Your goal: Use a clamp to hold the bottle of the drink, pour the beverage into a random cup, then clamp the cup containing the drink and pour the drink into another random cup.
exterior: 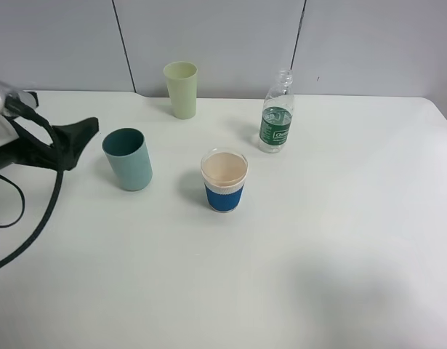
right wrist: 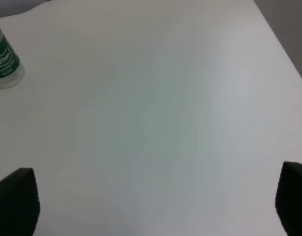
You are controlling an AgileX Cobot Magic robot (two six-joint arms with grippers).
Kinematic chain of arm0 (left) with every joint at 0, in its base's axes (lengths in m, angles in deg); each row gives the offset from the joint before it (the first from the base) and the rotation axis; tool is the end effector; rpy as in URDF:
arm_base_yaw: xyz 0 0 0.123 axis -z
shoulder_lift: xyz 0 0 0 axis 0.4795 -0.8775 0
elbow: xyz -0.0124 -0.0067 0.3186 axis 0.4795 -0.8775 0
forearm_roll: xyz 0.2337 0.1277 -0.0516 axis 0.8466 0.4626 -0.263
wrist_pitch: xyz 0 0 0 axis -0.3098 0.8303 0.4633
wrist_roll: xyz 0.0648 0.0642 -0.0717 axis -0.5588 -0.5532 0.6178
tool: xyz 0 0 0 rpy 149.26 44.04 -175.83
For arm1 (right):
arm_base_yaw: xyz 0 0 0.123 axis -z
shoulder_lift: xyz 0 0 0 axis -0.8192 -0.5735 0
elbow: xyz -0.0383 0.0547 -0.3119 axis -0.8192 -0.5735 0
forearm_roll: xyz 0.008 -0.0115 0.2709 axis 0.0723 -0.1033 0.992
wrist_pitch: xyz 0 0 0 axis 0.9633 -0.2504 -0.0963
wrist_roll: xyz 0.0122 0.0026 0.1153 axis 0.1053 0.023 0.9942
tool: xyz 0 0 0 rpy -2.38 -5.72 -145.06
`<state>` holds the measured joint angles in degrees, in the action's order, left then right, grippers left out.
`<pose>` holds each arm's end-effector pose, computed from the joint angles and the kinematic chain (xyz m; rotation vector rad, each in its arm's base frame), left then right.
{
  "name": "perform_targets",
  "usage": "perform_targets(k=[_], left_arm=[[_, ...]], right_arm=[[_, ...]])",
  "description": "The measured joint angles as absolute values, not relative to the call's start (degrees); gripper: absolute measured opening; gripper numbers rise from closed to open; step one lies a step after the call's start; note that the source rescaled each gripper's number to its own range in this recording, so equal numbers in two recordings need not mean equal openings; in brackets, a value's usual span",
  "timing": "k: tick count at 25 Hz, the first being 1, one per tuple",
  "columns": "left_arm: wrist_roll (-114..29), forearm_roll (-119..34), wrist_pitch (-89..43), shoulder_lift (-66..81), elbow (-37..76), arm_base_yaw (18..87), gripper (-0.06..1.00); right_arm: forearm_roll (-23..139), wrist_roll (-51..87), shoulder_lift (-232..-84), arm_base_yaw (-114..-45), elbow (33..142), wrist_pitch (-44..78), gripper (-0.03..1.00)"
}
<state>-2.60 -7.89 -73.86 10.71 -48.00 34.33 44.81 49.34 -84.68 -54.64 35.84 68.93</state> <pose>0.2146 -0.0515 0.2163 0.4084 1.6515 -0.1812 -0.0010 -0.0089 0.2750 0.1649 2.0414 -0.0147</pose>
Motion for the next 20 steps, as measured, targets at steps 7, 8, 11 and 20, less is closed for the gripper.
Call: perform_targets(k=[7,8,11,20], left_arm=[[-2.0,-14.9,-45.3,29.9,-41.9,34.3,0.98],[-2.0,-15.1,-40.7,32.0,-40.6,34.3,0.98],[-2.0,-15.3,-27.4,38.8,-35.7,34.3,0.98],[-1.9,-15.2,0.8,52.8,-26.4,34.3,0.98]], right_arm=[[44.8,49.3,-84.7,-54.6,35.8,68.9,1.0],[44.8,49.3,-84.7,-54.6,35.8,68.9,1.0],[44.8,49.3,-84.7,-54.6,35.8,68.9,1.0],[44.8,49.3,-84.7,-54.6,35.8,68.9,1.0]])
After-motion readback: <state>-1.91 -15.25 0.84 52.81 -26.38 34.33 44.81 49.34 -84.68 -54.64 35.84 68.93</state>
